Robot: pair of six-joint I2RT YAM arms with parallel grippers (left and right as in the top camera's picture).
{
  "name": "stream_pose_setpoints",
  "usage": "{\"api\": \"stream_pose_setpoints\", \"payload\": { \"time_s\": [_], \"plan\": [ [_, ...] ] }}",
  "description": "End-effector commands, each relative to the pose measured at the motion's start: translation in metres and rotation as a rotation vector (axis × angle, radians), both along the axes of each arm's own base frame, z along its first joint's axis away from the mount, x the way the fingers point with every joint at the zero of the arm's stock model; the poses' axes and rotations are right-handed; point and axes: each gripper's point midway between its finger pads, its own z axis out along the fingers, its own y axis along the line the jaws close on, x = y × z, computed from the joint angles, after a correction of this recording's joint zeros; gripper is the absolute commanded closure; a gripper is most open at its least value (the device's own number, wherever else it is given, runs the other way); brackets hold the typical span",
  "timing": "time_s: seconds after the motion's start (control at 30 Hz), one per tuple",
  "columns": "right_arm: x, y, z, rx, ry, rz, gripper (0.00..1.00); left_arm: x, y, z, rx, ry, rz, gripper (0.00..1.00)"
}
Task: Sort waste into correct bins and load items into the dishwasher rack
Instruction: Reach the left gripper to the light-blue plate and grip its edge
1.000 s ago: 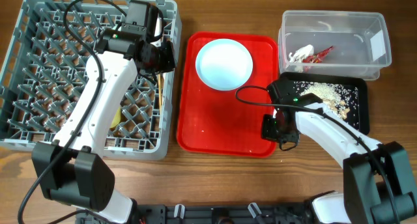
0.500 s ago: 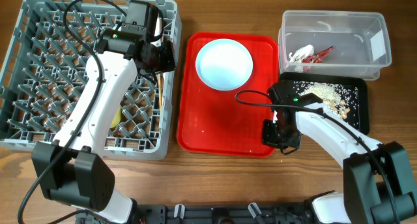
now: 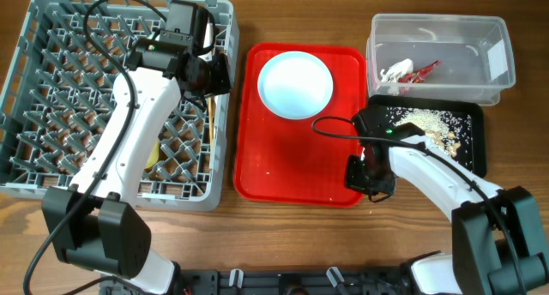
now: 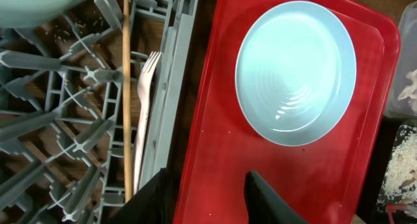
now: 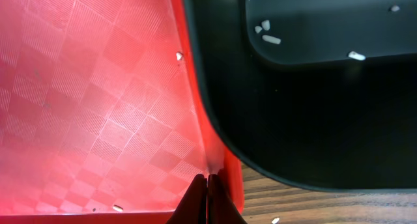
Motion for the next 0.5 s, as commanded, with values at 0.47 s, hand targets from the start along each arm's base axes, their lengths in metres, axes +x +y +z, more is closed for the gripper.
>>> {"api": "stream_pose_setpoints", "payload": {
  "time_s": [0.47],
  "plan": [
    [0.08, -0.009, 0.172, 0.023, -0.454, 0.02, 0.68, 0.015, -0.097, 0.017, -0.039, -0.222, -0.293, 0.31]
  ]
}}
